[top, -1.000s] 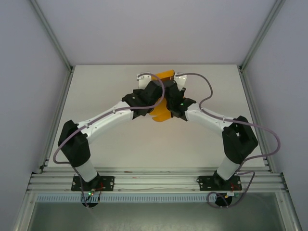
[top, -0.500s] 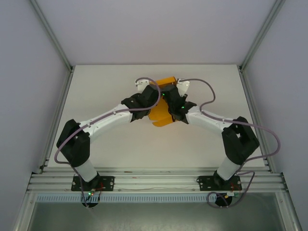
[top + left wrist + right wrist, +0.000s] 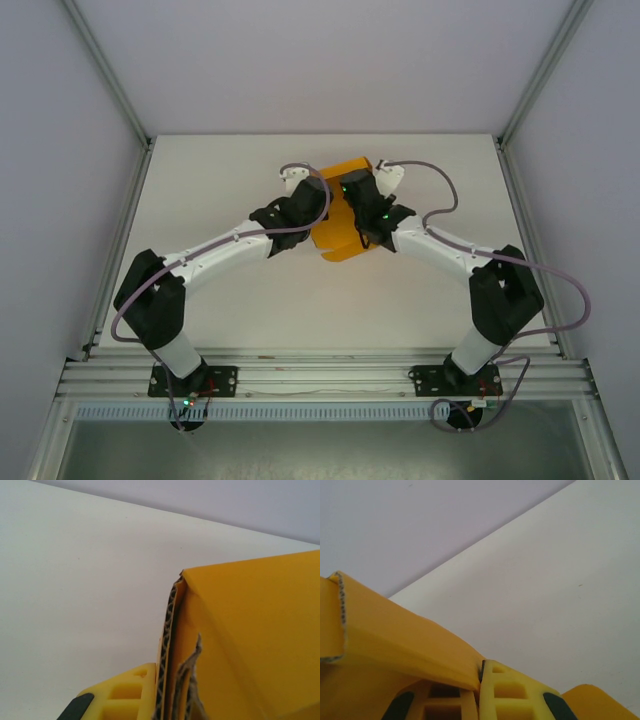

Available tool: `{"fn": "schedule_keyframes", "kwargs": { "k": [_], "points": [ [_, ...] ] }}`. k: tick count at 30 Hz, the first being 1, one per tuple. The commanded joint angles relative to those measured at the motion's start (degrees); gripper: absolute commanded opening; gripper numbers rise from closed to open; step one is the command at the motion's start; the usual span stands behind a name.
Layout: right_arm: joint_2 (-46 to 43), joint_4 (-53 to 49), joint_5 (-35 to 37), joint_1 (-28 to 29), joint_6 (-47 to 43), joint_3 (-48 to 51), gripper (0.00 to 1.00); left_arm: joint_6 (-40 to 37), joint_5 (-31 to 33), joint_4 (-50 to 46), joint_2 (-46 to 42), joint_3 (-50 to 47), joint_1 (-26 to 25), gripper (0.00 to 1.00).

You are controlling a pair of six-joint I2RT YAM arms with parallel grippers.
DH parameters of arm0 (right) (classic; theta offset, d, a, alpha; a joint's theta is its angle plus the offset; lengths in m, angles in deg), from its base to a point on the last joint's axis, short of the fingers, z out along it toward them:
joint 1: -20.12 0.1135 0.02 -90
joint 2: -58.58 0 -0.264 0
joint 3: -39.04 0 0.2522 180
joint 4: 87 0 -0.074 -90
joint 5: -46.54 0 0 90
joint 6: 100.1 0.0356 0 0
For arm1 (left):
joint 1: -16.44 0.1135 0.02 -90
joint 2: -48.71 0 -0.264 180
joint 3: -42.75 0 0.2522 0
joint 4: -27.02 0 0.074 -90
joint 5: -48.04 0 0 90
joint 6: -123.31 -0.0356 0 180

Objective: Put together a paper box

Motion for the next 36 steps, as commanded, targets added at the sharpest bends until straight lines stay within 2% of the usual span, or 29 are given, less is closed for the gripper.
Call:
{"fn": "schedule_keyframes", "kwargs": {
  "k": [1, 2, 3, 5, 11, 13, 18, 22, 27, 31, 36],
  "points": [
    [-0.77, 10.13, 7.18, -5.83, 1.36, 3.82, 0.0, 2.27, 5.31, -5.69, -1.63, -0.6, 2.89, 0.0],
    [-1.47, 17.87, 1.73, -6.02, -2.42, 6.79, 0.03, 1.31, 4.61, -5.19, -1.39, -0.4, 2.9, 0.0],
    [-2.09, 25.71, -4.83, -6.22, -6.45, 9.47, 0.12, 0.49, 3.45, -4.87, -1.23, -0.16, 2.88, 0.0],
    [-2.91, 30.39, -13.87, -6.29, -11.77, 10.81, 0.25, -0.19, 2.46, -4.62, -1.21, 0.25, 2.93, 0.0],
    [-5.69, 23.28, -35.46, -6.41, -25.25, 10.26, 0.71, -1.93, 0.81, -3.23, -2.61, -0.27, 2.88, 0.0],
    [-7.27, 22.34, -38.72, -6.4, -27.2, 11.56, 0.79, -2.16, 0.7, -3.2, -3.09, -0.6, 2.94, 0.0],
    [-12.1, 17.02, -36.38, -6.43, -30.67, 14.53, 0.85, -2.84, -0.38, -3.73, -4.22, -1.03, 2.94, 0.0],
    [-16.55, 15.02, -39.19, -6.57, -36.64, 17.99, 0.85, -4.07, -0.79, -4.06, -4.9, -1.13, 2.94, 0.0],
    [-22.29, 12.08, -37.85, -8.35, -42.72, 20.2, 0.8, -8.13, -3.59, -5.16, -6.39, -2.06, 2.94, 0.0],
    [-21.71, 9.09, -42.09, -10.58, -44.19, 17.82, 0.74, -10.47, -7.33, -2.91, -7.73, -4.38, 2.94, 0.0],
    [-17.23, 8.52, -46.14, -11.57, -44.52, 14.29, 0.68, -11.65, -8.03, -2.68, -7.23, -4.48, 2.92, 0.0]
  ]
}}
